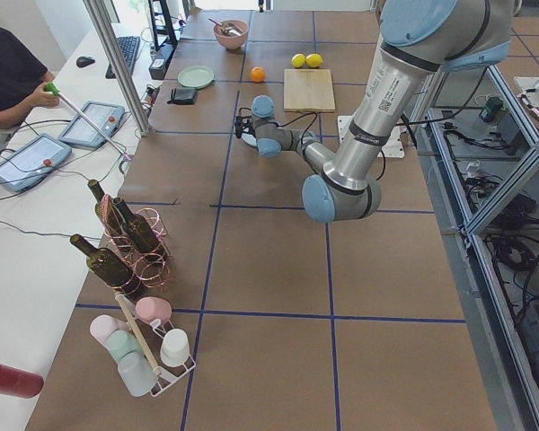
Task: Pick orange to plate
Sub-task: 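Slide the light blue plate with the left gripper toward the table center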
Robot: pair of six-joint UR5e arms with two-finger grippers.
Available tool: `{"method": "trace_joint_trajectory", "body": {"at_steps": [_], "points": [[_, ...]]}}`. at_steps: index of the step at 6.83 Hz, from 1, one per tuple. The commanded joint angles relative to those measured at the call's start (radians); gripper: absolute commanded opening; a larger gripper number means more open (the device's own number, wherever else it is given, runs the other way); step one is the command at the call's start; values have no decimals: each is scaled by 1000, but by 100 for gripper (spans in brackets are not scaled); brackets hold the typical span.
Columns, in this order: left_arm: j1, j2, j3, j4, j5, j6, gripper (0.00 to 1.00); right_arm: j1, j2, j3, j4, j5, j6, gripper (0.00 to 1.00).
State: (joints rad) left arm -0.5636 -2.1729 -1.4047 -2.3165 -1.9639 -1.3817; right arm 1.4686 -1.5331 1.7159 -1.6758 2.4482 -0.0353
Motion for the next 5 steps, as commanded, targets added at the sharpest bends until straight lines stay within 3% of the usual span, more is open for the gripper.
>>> {"method": "trace_joint_trajectory", "body": {"at_steps": [1,2,3,4,5], "points": [[-4,2,-40,-11,30,0,90,-106,-1,-18,165,3,36,100],[-33,7,-93,-9,23,-6,91,-184,2,-12,238,2,240,100],[-44,14,-126,-6,23,-8,91,-250,2,-16,387,-9,422,100],[-44,25,-135,-6,23,-10,92,-322,43,-18,501,-52,641,100],[-44,25,-135,-6,23,-10,92,-382,113,-10,524,-136,849,100]]}}
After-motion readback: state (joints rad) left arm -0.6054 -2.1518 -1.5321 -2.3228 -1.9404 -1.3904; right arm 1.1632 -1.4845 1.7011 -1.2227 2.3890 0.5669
